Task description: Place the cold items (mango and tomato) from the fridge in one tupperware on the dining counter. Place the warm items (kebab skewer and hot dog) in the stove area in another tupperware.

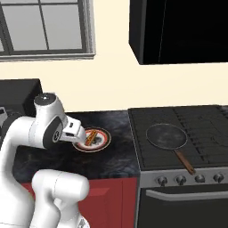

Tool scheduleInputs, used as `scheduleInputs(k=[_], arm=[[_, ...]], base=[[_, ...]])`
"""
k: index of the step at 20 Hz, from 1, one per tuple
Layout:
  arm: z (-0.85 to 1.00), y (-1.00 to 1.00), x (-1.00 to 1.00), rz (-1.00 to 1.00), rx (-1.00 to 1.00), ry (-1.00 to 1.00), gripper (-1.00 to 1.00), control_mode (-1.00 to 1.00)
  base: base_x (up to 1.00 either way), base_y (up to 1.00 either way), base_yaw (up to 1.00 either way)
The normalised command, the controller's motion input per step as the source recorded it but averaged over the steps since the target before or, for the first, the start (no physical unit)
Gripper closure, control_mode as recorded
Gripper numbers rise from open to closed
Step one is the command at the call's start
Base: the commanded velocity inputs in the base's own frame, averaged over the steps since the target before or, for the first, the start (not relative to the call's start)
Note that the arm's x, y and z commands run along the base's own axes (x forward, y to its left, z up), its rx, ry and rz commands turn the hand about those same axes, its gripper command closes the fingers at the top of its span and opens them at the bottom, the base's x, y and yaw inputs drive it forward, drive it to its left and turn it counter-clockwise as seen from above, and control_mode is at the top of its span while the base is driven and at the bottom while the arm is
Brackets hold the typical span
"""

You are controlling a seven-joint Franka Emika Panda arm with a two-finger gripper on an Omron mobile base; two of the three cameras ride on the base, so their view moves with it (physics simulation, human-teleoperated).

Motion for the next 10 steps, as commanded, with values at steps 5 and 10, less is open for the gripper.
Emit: scheduleInputs(k=[5,10], arm=[[-0.74,0.00,1.00,0.10,0.00,0.08,-1.00,-1.00],[-0.41,0.00,0.97,0.01,0.00,0.11,-1.00,-1.00]], base=[[0.00,0.00,0.00],[0.00,0.00,0.00]])
